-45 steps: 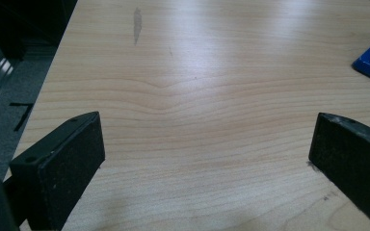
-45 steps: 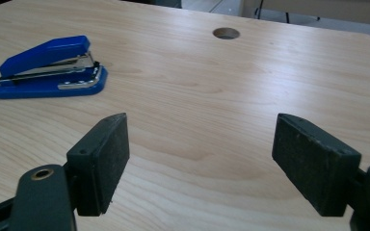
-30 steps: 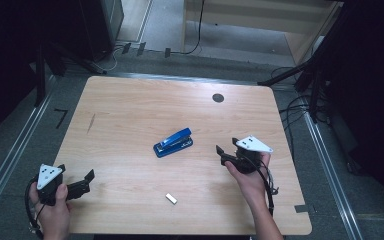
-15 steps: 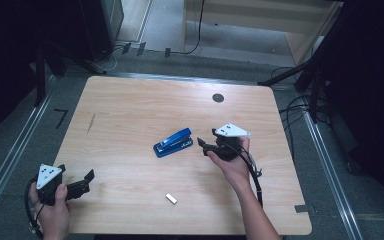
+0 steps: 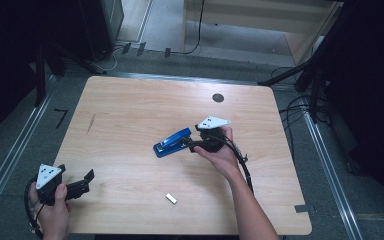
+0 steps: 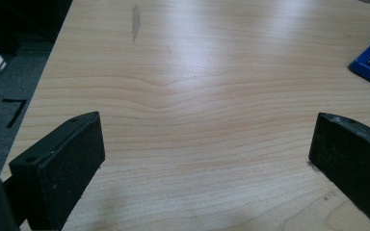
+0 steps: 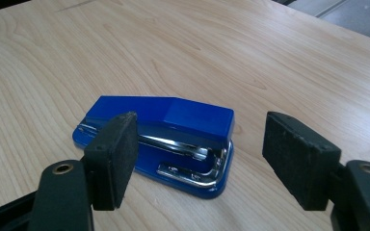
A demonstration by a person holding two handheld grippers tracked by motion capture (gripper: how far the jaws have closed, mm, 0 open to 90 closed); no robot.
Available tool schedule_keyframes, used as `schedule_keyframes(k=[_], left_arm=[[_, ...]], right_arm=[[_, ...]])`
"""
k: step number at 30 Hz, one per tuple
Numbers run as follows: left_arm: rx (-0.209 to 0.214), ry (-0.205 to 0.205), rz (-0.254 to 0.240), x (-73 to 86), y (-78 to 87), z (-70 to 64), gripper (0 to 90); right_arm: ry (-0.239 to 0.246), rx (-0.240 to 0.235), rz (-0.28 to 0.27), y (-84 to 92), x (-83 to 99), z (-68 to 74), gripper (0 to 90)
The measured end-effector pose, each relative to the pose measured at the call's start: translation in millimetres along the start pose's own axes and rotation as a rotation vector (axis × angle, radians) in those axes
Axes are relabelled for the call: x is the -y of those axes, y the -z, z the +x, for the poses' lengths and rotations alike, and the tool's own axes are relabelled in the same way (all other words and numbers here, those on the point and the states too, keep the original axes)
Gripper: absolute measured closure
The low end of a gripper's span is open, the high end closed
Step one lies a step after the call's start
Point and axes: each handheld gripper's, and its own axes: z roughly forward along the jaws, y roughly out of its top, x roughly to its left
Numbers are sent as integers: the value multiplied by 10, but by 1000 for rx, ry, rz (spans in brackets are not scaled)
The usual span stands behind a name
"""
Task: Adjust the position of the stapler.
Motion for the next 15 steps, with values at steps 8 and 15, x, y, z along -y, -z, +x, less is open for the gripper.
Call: schedule_keyframes(k=[8, 15], left_arm=[[3, 0, 0, 0, 1, 2, 0], [4, 2, 0, 0, 3, 4, 0]], right_arm=[[23, -71, 28, -169, -63, -49, 301], [40, -103, 68, -283, -78, -82, 299]])
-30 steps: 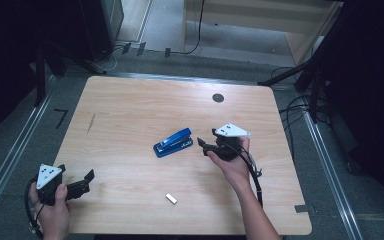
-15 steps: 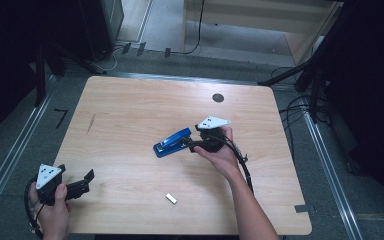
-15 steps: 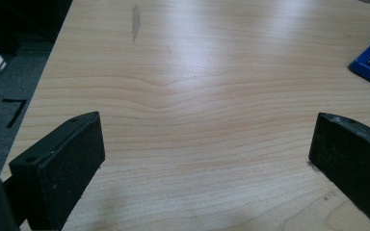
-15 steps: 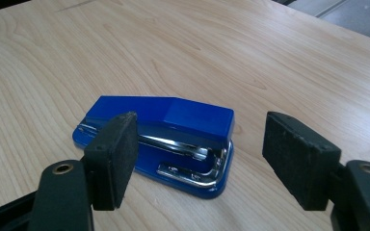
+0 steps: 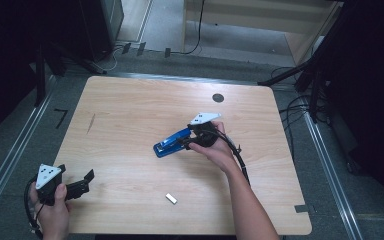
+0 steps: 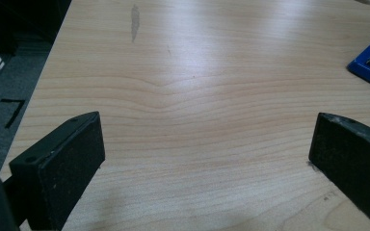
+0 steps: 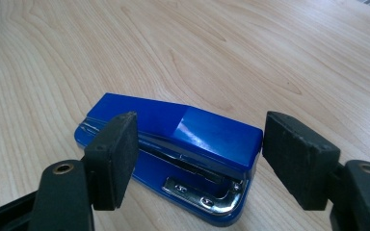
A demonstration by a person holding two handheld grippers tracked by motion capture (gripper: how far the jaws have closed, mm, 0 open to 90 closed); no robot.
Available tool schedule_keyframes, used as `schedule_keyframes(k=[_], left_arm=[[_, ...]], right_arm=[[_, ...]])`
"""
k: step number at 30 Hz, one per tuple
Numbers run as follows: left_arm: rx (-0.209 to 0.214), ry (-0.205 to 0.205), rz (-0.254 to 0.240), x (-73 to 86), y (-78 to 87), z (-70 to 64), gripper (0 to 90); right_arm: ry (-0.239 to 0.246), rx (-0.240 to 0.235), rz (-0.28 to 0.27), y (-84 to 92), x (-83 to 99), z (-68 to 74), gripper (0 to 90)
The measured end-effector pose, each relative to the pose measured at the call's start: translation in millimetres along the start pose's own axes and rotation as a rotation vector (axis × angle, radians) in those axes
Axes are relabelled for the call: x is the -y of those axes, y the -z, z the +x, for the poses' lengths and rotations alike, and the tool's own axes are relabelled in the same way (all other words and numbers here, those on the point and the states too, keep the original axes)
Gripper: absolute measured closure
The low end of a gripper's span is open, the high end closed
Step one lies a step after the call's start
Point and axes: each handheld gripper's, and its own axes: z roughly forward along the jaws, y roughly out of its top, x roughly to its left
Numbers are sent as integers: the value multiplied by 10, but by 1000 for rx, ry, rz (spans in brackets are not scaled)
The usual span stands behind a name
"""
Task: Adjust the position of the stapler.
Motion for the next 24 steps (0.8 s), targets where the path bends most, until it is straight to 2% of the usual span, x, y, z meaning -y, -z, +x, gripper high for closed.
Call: schedule_keyframes(k=[7, 10, 15, 20, 24], left_arm=[[0, 0, 0, 0, -2, 0, 0], [-2, 0, 4, -2, -5, -3, 0], [-5, -3, 11, -4, -5, -6, 0], [-6, -7, 16, -6, -7, -5, 0], [-6, -7, 16, -6, -11, -5, 0]], right_arm=[[37, -6, 44, -85, -8, 0, 287], [36, -9, 45, -87, -12, -4, 291], [70, -6, 62, -71, -12, 1, 307], [76, -17, 69, -40, 1, 15, 345], [102, -29, 80, -6, 16, 62, 401]])
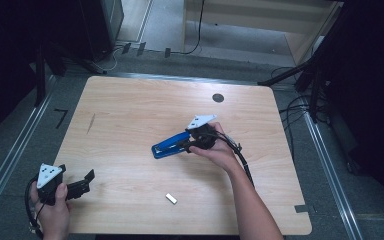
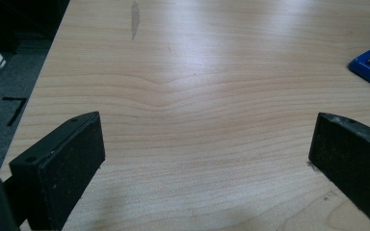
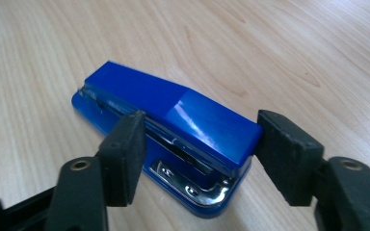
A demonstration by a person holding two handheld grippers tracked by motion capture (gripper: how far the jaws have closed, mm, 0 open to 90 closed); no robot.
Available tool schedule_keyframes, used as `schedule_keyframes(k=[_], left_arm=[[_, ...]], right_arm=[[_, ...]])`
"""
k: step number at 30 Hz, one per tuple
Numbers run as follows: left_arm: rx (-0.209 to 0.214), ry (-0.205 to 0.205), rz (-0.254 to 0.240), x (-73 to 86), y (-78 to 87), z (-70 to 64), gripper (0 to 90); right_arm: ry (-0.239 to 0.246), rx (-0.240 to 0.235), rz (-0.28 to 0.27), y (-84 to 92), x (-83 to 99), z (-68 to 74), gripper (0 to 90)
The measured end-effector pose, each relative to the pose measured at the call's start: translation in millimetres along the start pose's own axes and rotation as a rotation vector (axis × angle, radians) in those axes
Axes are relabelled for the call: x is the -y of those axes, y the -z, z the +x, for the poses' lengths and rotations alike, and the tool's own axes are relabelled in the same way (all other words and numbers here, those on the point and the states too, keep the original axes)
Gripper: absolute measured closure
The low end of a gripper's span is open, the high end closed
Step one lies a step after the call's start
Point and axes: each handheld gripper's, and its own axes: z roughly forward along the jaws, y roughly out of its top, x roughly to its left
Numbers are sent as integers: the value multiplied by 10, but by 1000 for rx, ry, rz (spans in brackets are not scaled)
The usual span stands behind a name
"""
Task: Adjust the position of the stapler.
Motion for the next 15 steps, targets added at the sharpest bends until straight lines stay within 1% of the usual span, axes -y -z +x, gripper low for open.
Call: schedule_keyframes(k=[3, 4, 6, 8, 9, 12, 13, 14, 15], left_arm=[[-1, 1, -1, 0, -2, -1, 0], [-1, 1, -1, 0, -2, -1, 0], [-1, 1, -1, 0, 0, 0, 0], [-1, 1, -1, 0, -1, 0, 0], [-1, 0, 0, 0, -2, -1, 0], [-1, -3, 1, -1, -3, -2, 0], [0, -3, 3, -2, -4, -1, 0], [-1, -3, 2, -1, -6, -2, 0], [-2, -4, 3, -2, -6, -3, 0]], right_arm=[[29, 2, 10, 20, 11, 67, 430], [41, 6, 6, 25, 20, 91, 440], [40, -1, -7, 40, 48, 112, 462], [29, -17, -14, 60, 73, 117, 486], [27, -28, -24, 70, 86, 118, 500], [26, -74, -21, 111, 112, 150, 554], [27, -97, -21, 121, 119, 169, 573], [32, -122, -16, 132, 128, 203, 589], [42, -134, -14, 134, 132, 224, 602]])
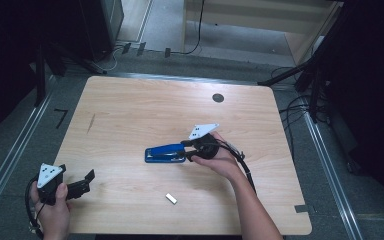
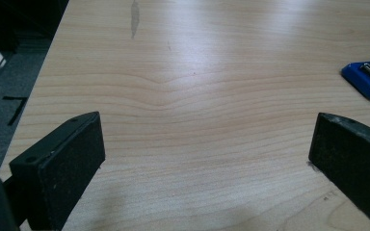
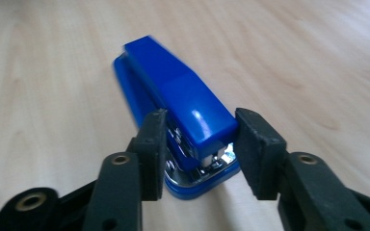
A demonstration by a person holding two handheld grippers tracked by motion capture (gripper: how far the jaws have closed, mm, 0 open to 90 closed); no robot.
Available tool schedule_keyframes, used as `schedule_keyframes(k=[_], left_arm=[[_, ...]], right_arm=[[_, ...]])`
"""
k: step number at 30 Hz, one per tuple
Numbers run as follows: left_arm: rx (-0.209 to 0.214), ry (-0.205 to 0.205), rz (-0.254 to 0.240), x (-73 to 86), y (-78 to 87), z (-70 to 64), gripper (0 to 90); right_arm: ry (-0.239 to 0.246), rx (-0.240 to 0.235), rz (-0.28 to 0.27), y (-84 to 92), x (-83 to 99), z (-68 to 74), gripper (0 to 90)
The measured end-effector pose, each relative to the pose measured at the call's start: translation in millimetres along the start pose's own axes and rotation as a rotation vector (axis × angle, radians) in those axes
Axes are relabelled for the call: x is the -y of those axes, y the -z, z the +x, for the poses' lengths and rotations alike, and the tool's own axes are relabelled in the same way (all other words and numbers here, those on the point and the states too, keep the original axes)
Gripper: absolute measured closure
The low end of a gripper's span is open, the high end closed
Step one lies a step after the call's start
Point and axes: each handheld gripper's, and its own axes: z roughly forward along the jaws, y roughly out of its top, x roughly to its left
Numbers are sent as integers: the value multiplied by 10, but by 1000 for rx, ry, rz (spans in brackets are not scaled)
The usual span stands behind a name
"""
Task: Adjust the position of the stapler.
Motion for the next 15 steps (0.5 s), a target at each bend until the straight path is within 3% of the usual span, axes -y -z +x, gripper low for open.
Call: schedule_keyframes(k=[5, 15], left_arm=[[-2, -1, -1, 1, 2, -3, 0], [1, 1, 0, 0, 2, 1, 0]], right_arm=[[24, -63, 4, -36, -4, 137, 635], [57, -20, 14, -272, -23, 326, 622]])
